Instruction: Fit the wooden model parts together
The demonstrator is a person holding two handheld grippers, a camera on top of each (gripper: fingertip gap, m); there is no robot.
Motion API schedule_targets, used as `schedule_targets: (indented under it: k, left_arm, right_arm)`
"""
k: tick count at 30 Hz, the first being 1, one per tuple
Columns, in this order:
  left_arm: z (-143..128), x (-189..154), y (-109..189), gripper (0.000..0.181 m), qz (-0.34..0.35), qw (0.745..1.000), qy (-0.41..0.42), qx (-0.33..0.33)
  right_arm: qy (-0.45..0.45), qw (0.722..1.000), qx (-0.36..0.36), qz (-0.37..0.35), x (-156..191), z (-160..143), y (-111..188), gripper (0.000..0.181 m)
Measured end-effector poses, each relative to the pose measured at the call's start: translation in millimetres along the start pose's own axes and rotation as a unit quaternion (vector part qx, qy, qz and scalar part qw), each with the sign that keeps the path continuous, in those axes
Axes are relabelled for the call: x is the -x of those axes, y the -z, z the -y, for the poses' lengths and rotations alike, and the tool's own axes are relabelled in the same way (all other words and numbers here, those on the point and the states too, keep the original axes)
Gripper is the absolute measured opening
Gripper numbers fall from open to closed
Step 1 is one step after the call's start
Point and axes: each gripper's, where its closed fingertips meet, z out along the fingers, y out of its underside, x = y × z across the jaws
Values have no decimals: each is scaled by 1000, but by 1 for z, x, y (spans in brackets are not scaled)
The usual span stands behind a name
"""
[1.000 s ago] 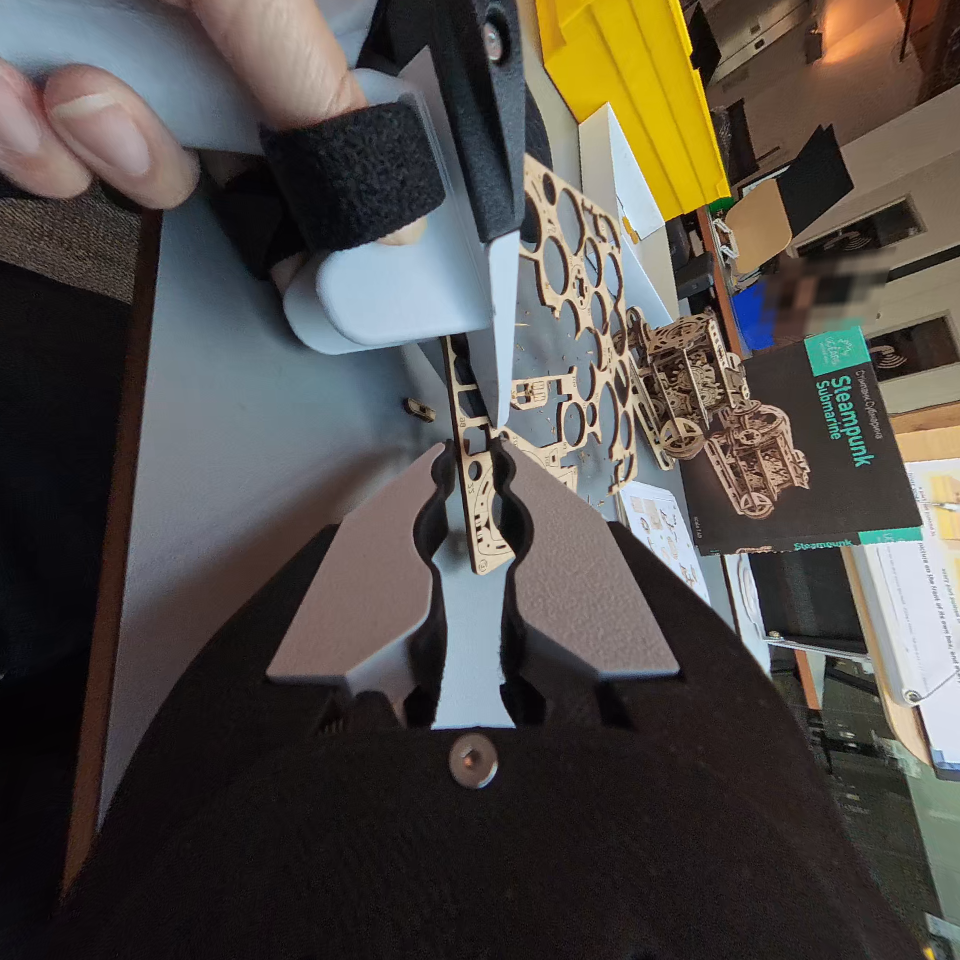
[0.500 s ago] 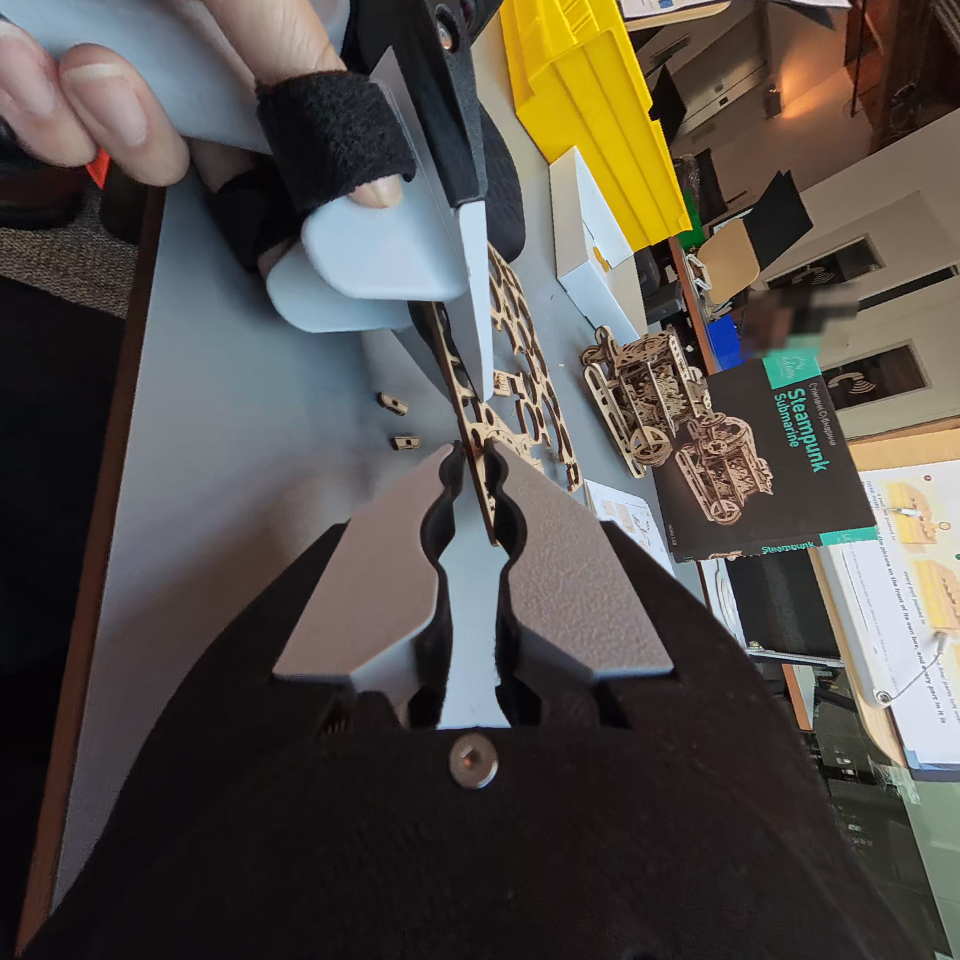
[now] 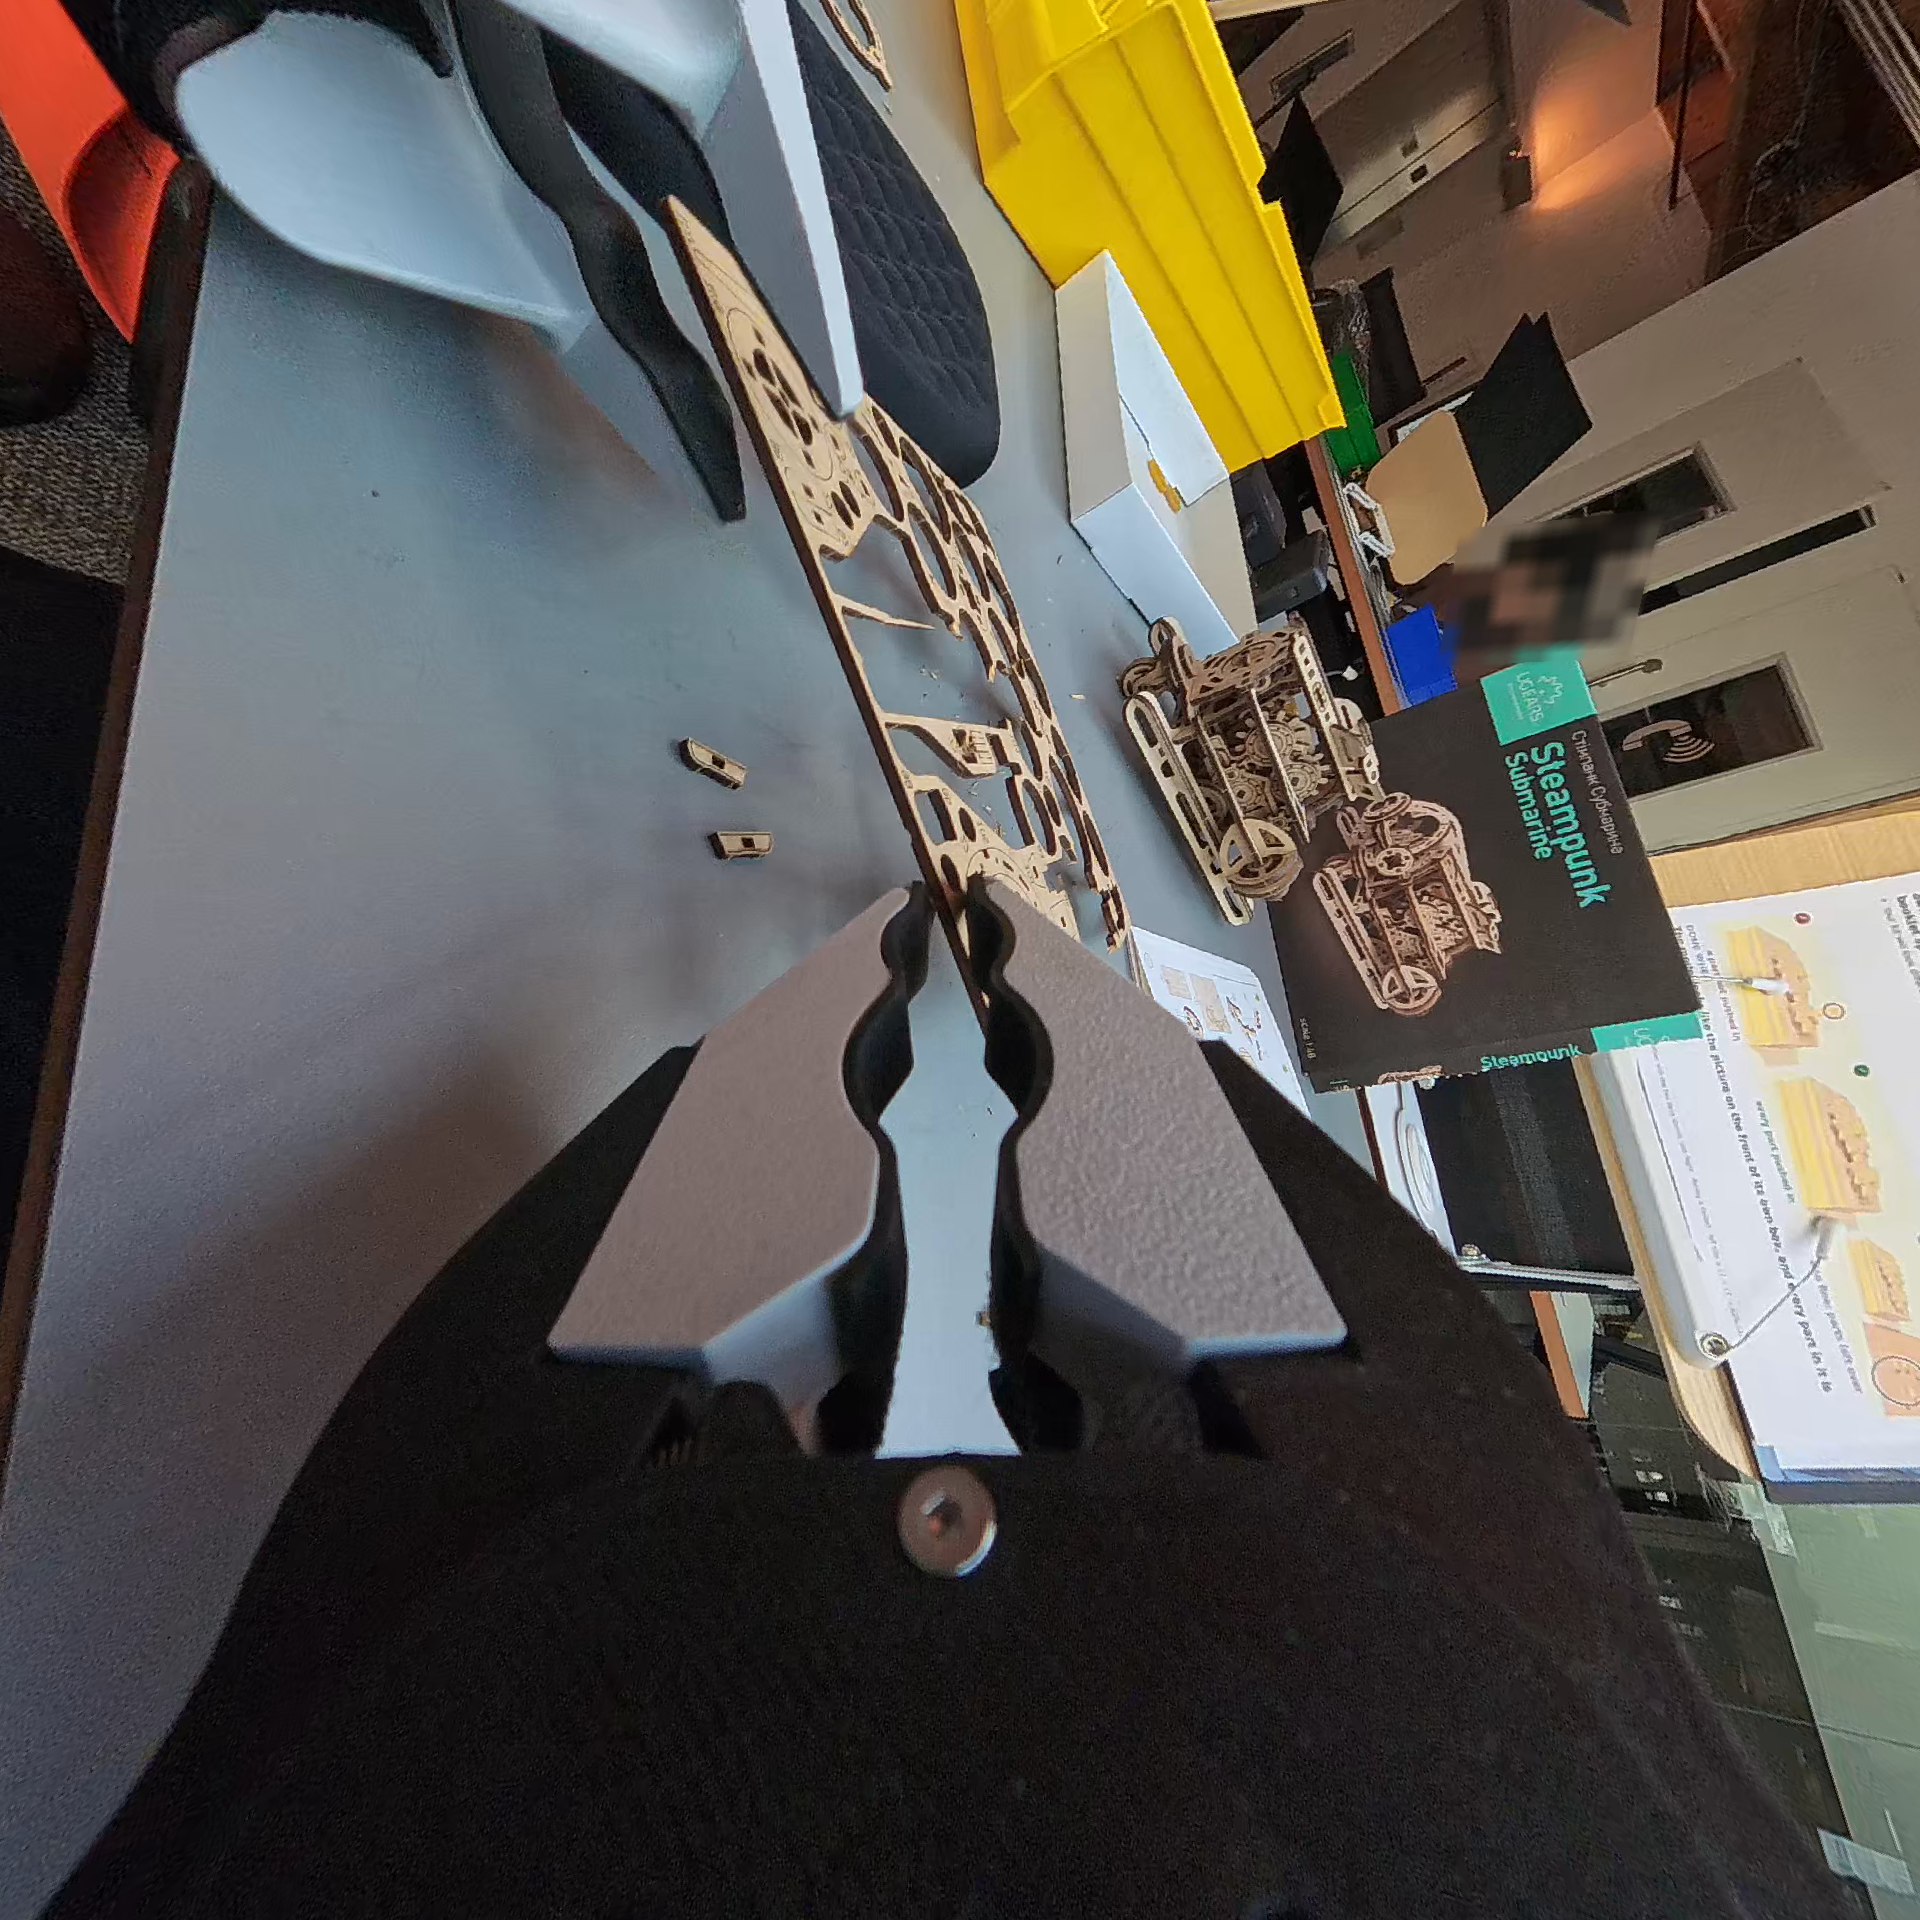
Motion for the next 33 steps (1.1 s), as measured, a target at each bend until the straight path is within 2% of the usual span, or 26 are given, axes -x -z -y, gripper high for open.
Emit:
schedule_targets:
  k: [1,9,13,14,18,21,25,28,33]
  left_arm:
    - [4,1,4,25,5,1000,1,-8]
    - [7,5,4,5,9,1000,-21,1]
    - [7,12,1,3,38,998,-46,13]
    - [8,14,0,2,44,998,-52,10]
    - [7,18,-1,1,63,996,-68,8]
    - [6,18,-3,1,66,996,-67,5]
    - [6,20,-3,1,73,995,-69,0]
    - [6,20,-4,1,75,995,-70,-4]
    - [8,22,-4,1,83,994,-76,-8]
  right_arm:
    - [0,1000,0,0,0,-1,1,5]
    - [3,1000,7,10,5,-8,4,4]
    - [16,1000,15,12,8,-12,4,7]
    - [22,1000,13,11,8,-10,3,14]
    - [51,998,-30,13,19,23,-3,17]
    - [87,996,-29,22,32,37,-17,19]
    - [100,995,8,7,36,31,-31,12]
    - [100,995,-10,-3,37,37,-30,7]
    - [106,994,1,-12,37,34,-34,7]
